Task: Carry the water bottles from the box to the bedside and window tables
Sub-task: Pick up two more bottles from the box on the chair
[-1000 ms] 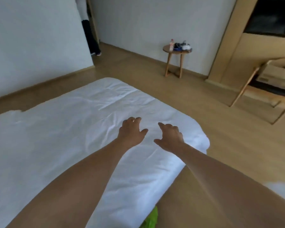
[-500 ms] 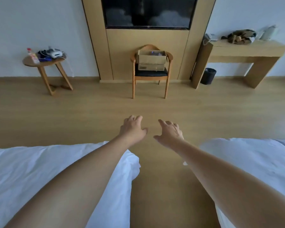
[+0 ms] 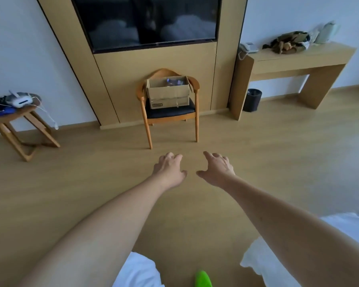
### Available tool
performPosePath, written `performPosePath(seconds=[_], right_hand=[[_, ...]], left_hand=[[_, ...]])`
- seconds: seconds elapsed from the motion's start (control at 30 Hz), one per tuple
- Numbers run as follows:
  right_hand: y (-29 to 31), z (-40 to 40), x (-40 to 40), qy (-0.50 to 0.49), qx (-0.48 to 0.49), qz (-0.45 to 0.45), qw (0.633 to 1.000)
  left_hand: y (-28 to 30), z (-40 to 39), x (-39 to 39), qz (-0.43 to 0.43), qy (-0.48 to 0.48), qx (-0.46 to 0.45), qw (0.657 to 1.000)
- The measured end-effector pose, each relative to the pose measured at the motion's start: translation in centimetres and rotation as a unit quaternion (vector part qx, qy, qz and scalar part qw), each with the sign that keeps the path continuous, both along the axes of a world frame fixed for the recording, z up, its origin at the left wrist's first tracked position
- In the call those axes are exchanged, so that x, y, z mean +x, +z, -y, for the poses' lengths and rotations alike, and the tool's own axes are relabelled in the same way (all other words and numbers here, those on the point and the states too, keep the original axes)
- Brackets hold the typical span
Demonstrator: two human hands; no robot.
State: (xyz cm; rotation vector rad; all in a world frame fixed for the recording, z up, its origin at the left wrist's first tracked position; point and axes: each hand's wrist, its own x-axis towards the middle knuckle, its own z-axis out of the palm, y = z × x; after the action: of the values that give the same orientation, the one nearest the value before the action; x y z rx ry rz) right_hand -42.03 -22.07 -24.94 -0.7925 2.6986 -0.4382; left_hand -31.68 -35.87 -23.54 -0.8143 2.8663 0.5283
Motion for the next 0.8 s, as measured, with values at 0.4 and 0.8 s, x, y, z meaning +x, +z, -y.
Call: performPosePath(seconds=[0.4, 0.8], right_hand=[[1.5, 22.9, -20.8, 0.044, 0.007, -0.008, 0.999], [1.1, 46.7, -38.9, 0.019, 0.007, 0.004, 1.0]], left_hand=[[-0.2, 22.8, -20.2, -0.008, 0.044, 0.015, 0.999], [-0.7, 48.7, -39.7, -0.013, 0.045, 0.034, 0.998]])
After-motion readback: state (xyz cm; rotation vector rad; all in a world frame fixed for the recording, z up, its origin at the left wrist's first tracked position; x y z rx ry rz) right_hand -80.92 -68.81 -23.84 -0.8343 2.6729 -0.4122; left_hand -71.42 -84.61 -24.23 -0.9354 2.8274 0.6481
